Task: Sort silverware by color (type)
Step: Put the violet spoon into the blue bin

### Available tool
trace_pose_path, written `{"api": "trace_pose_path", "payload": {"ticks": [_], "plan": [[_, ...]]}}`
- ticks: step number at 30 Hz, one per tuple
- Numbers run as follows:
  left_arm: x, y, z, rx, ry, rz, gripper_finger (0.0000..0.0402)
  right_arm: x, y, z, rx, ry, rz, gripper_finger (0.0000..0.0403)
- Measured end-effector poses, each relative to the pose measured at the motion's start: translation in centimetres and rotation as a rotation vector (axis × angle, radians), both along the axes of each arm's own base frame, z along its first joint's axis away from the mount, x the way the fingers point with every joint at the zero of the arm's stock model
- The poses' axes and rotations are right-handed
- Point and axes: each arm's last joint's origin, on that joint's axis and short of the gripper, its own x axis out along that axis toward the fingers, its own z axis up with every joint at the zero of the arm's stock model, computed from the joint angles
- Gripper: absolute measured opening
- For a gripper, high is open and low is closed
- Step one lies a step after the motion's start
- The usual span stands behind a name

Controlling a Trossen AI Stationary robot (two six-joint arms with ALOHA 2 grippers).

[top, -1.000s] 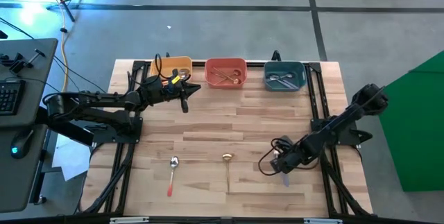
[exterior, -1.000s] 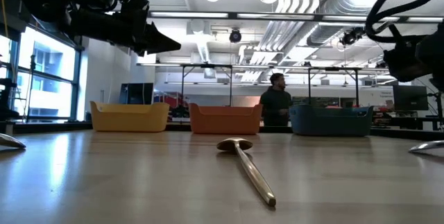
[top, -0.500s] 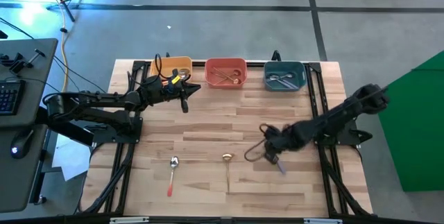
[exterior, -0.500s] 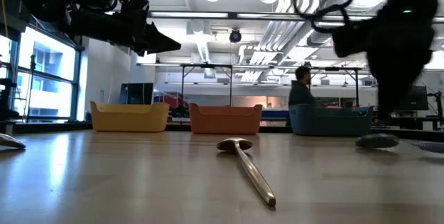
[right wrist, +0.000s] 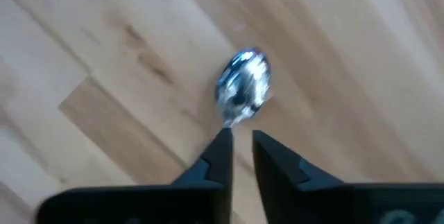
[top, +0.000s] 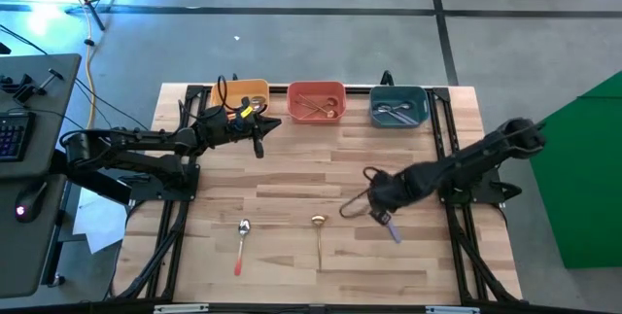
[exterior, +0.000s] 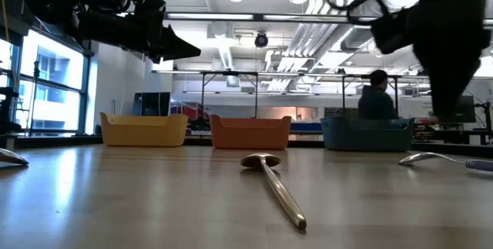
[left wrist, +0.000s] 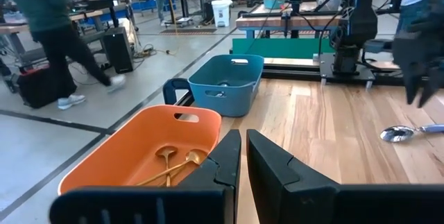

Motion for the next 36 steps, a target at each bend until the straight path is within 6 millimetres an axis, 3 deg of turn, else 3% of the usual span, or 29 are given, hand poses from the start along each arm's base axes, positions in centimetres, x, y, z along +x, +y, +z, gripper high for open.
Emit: {"api": "trace_pose_path", "payload": {"ticks": [7,14,20,28,33,36], "plan": [[0.0,0.0,0.1,-0.003,-0.007,0.000,0.0017,-0.5,2.6,-1.0,-0.085,-0.021,-0.068,0.0131],[0.0,0.0,0.1,0.004,-0.006,0.000,0.0017,0.9,3.3,-4.1,-0.122,0.041,-0.059,0.0157],[0.0,0.0,0.1,0.004,-0.005,0.000,0.0017,1.7,3.2,-5.9,-0.132,0.081,-0.068,0.0125],[0.0,0.0,0.1,0.004,-0.005,0.000,0.0017,2.3,3.0,-6.2,-0.130,0.066,0.069,0.0013],[0.0,0.0,0.1,0.000,-0.007,0.000,0.0017,2.6,1.9,-5.6,-0.119,0.058,0.143,0.0012],[0.0,0.0,0.1,-0.001,-0.007,0.000,0.0017,2.6,0.2,-3.9,-0.204,-0.002,0.152,0.0005]]}}
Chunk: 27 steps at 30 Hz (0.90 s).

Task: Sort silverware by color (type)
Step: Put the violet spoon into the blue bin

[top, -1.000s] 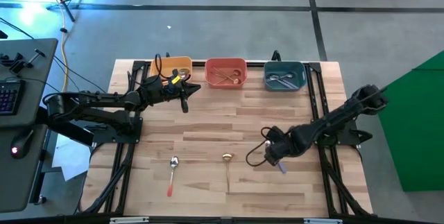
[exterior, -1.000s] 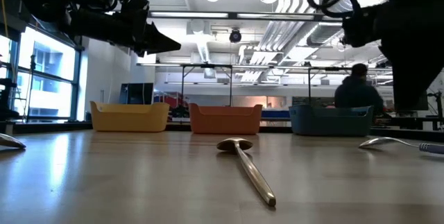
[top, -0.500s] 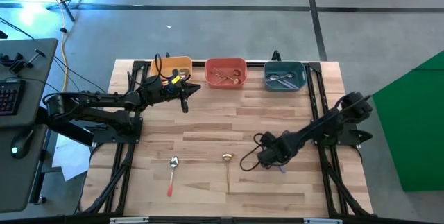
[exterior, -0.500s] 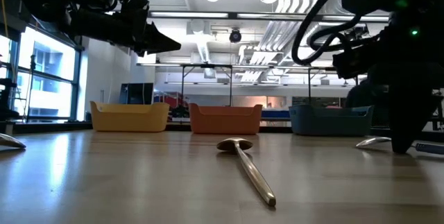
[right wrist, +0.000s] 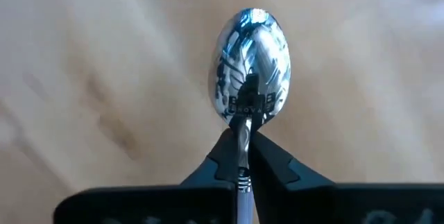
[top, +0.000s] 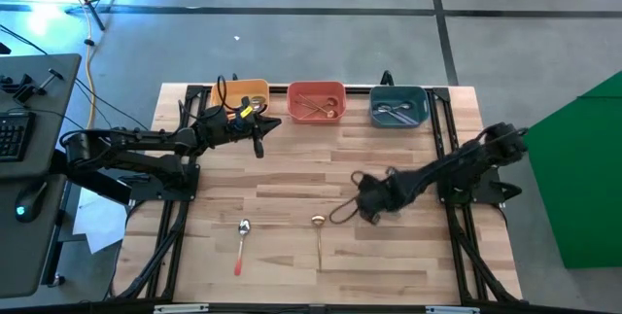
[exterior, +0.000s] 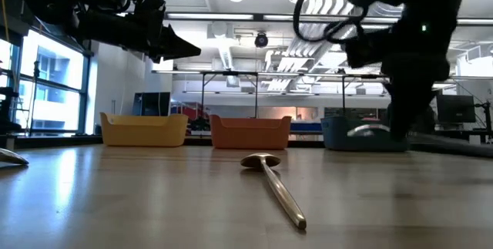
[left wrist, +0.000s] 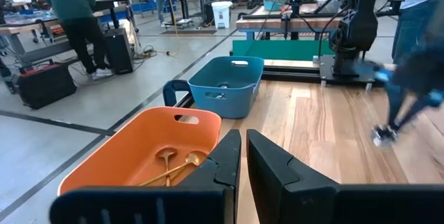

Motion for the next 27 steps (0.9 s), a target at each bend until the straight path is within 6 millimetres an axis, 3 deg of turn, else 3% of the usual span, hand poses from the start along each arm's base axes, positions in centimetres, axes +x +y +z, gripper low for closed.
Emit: {"api": "trace_pose_path", "payload": {"ticks": [5,11,15,19,23,27], "plan": [[0.0,0.0,0.0,0.003,0.001,0.000,0.0017,-0.9,-4.3,3.5,-0.070,-0.033,0.017,0.0004],[0.0,0.0,0.0,-0.001,-0.002,0.000,0.0017,-2.5,-12.5,6.2,-0.214,0.008,0.087,0.0004],[0.0,0.0,0.0,-0.001,-0.002,0.000,0.0017,-3.4,-18.1,6.8,-0.331,0.056,0.174,0.0004],[0.0,0.0,0.0,-0.001,-0.001,0.000,0.0016,-4.7,-22.6,7.3,-0.422,0.055,0.170,0.0004],[0.0,0.0,0.0,-0.001,-0.002,0.001,0.0016,-5.6,-25.4,7.3,-0.489,0.066,0.189,0.0003],[0.0,0.0,0.0,-0.001,-0.002,0.000,0.0016,-6.1,-27.3,6.0,-0.462,0.123,0.240,0.0003]]}}
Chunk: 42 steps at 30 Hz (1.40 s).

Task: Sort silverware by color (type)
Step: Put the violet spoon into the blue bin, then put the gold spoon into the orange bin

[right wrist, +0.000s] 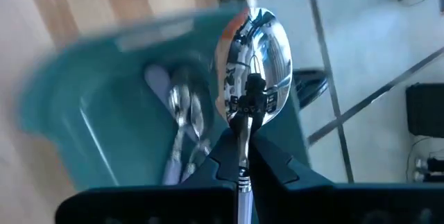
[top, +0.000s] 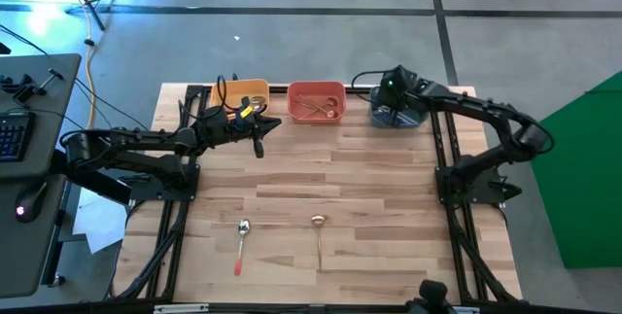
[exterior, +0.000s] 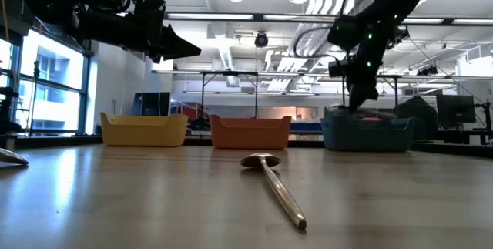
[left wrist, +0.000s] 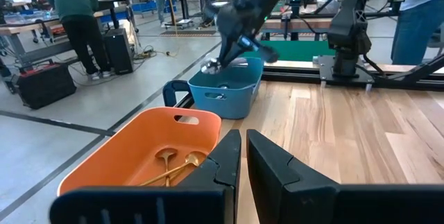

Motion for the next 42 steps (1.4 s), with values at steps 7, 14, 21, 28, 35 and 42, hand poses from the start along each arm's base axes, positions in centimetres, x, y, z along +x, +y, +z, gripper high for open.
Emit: {"api": "trace_pose_path", "payload": {"ticks": [7,14,21,28,35,42], "plan": [[0.0,0.0,0.0,-0.001,0.001,0.000,0.0016,-0.4,-2.1,-3.3,0.086,0.107,-0.033,0.0003],[0.0,0.0,-0.1,-0.014,0.002,-0.008,0.0016,-0.5,-2.9,-5.1,0.135,0.137,-0.078,0.0026],[0.0,-0.1,-0.4,-0.051,0.024,-0.037,0.0016,-0.4,-2.7,-4.4,0.026,0.199,-0.184,0.0091],[0.2,-0.9,-0.7,-0.050,0.060,-0.109,0.0016,-0.1,-1.1,-1.0,0.017,0.034,-0.207,0.0041],[0.9,-3.2,-1.1,-0.025,0.110,-0.161,0.0016,-0.4,2.0,-0.5,-0.003,-0.430,-0.082,0.0013],[1.8,-5.8,-1.2,-0.024,0.155,-0.221,0.0016,-0.2,7.6,-0.2,-0.026,-0.700,0.099,0.0006]]}}
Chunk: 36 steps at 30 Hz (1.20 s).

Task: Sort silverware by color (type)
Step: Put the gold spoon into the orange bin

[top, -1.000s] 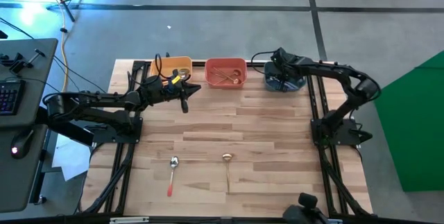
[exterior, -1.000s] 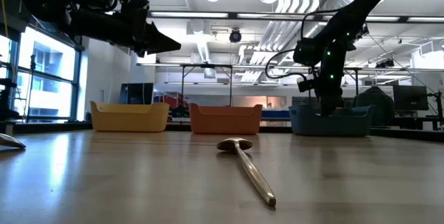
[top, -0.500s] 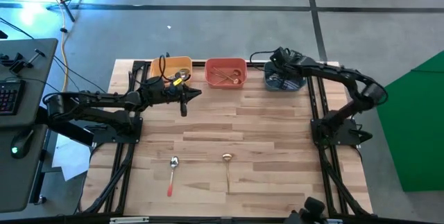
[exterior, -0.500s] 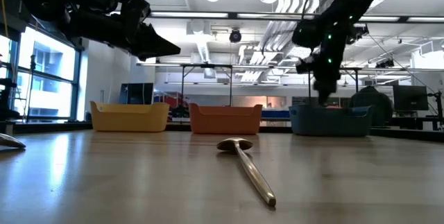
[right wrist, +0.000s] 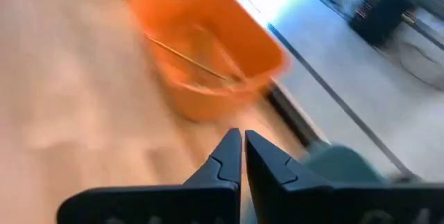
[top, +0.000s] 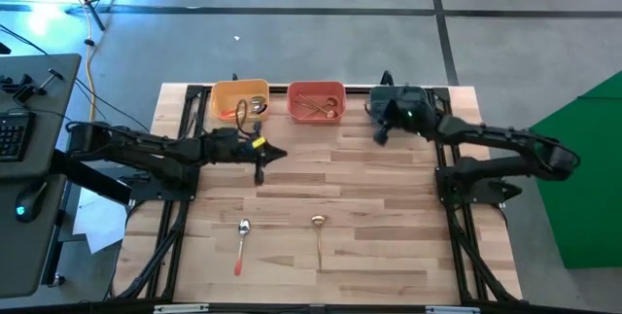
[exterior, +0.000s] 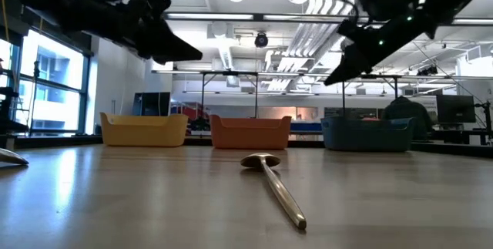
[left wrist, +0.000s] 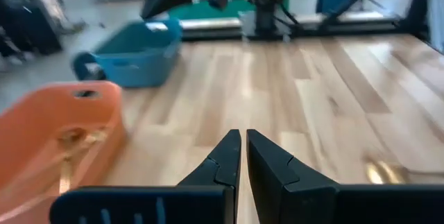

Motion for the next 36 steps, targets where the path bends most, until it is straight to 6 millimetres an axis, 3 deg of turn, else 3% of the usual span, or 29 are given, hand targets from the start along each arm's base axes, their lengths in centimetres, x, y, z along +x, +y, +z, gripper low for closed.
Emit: {"api": "trace_pose_path", "payload": {"ticks": [7,16,23,30,36], "plan": [[3.6,-2.8,-0.4,0.017,0.150,-0.038,0.0016,-0.1,2.6,0.9,-0.062,-0.123,0.123,0.0002],[9.8,-6.0,-1.5,0.077,0.390,-0.328,0.0017,0.1,2.6,1.6,-0.102,-0.181,0.128,0.0002],[13.0,-8.6,-1.4,0.152,0.479,-0.521,0.0021,0.1,2.6,1.5,-0.094,-0.167,0.128,0.0002],[14.9,-11.7,-3.0,0.292,0.517,-0.681,0.0080,0.0,2.6,1.3,-0.084,-0.149,0.128,0.0002],[16.3,-13.1,-4.5,0.364,0.547,-0.765,0.0144,-0.1,2.6,1.1,-0.045,-0.153,0.111,0.0002]]}}
